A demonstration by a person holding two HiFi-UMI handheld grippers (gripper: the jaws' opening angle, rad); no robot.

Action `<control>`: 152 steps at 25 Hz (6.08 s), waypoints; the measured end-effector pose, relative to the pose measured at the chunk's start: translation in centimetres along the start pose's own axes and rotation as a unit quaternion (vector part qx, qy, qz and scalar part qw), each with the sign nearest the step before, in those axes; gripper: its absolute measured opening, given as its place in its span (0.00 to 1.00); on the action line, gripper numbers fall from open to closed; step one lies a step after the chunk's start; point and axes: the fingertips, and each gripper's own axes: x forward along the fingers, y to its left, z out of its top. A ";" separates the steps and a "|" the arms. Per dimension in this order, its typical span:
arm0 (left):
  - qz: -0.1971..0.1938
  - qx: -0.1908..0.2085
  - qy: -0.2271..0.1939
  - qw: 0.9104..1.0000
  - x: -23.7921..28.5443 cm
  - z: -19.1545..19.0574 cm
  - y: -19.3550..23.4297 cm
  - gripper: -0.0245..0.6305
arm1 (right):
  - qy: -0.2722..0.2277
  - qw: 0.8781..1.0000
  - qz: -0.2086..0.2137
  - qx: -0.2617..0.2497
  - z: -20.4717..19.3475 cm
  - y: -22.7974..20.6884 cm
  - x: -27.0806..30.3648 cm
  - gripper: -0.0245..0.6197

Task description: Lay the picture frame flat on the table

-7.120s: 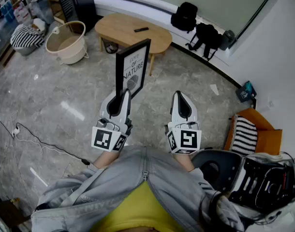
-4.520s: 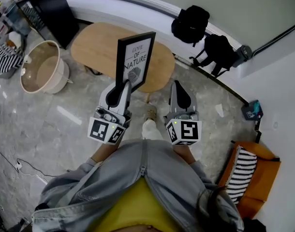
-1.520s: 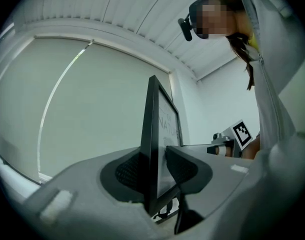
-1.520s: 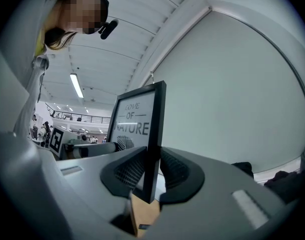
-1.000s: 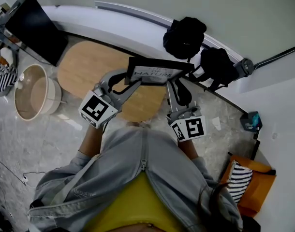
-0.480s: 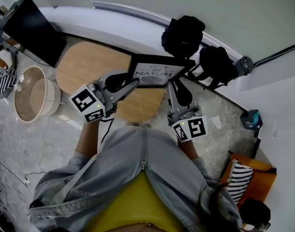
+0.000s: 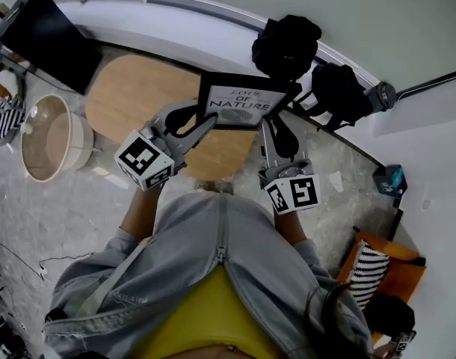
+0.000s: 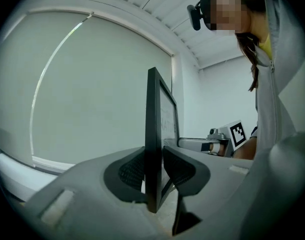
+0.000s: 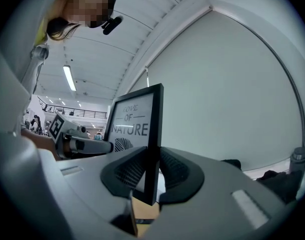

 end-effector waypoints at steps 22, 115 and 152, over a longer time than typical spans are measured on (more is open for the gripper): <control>-0.003 -0.140 0.070 0.988 2.3 -23.7 4.8 0.20 | 0.146 0.987 -0.030 0.065 -23.4 -3.3 1.6 0.15; 0.206 -0.023 0.009 0.978 0.5 -4.2 1.2 0.05 | 0.101 0.986 -0.136 0.006 -4.3 -4.6 -1.6 0.04; 0.224 0.032 -0.059 0.972 1.3 3.1 -3.2 0.05 | 0.007 0.993 -0.102 -0.054 5.0 -5.0 -4.6 0.04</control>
